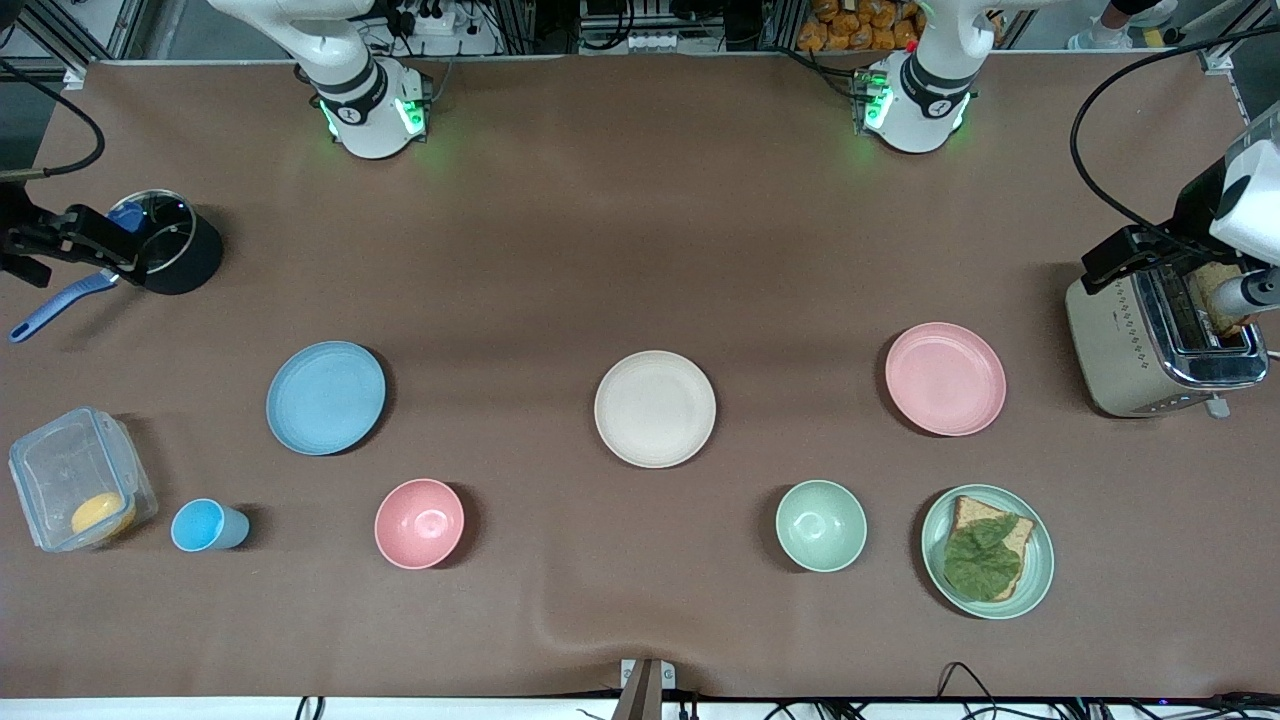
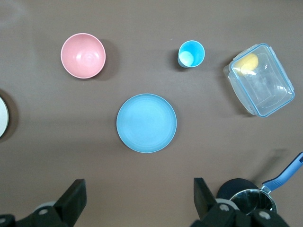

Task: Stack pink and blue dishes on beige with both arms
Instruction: 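Reach the left gripper to the pink plate while the right gripper reaches the blue plate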

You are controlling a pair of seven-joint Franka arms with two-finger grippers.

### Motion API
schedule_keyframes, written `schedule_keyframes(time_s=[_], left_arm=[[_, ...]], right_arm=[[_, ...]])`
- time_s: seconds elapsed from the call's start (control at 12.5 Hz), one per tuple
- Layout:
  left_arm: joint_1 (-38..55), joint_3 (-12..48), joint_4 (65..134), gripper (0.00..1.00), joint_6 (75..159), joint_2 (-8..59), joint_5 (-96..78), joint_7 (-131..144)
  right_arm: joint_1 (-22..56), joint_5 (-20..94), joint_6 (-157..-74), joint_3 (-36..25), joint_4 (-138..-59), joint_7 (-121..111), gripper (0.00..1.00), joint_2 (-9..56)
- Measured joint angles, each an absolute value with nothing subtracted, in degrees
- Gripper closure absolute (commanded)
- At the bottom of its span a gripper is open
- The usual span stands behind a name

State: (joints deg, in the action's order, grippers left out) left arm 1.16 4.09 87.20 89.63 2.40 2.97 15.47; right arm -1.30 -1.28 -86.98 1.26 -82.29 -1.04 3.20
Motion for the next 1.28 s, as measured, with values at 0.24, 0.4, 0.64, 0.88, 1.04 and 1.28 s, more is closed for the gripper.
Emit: schedule_keyframes(time_s=[0.24,0.4,0.64,0.88,1.04,1.28], left_arm=[[1.22,4.12,87.2,0.0,89.41,2.4,2.95,14.83],[1.21,4.11,87.19,0.0,89.4,2.4,2.95,14.71],[1.22,4.12,87.86,0.0,89.06,3.2,2.95,14.61],[0.83,4.04,90.86,0.0,89.9,5.44,2.96,14.61],[-0.74,3.95,95.08,0.0,93.68,6.28,2.96,14.58],[-3.38,3.84,103.86,0.0,102.65,6.67,2.96,13.82]], right_arm=[[-1.3,-1.28,-86.94,1.25,-82.33,-1.04,0.0,3.26],[-1.27,-1.28,-86.84,1.28,-82.73,-1.04,0.0,4.19],[-0.77,-1.28,-87.0,1.33,-83.02,-1.05,0.0,6.76],[-0.64,-1.27,-86.46,1.18,-84.25,-1.04,0.0,11.77],[-1.08,-1.46,-86.05,0.67,-84.52,-1.04,0.0,17.29],[-1.19,-1.51,-86.03,0.43,-84.26,-0.99,0.0,20.38]])
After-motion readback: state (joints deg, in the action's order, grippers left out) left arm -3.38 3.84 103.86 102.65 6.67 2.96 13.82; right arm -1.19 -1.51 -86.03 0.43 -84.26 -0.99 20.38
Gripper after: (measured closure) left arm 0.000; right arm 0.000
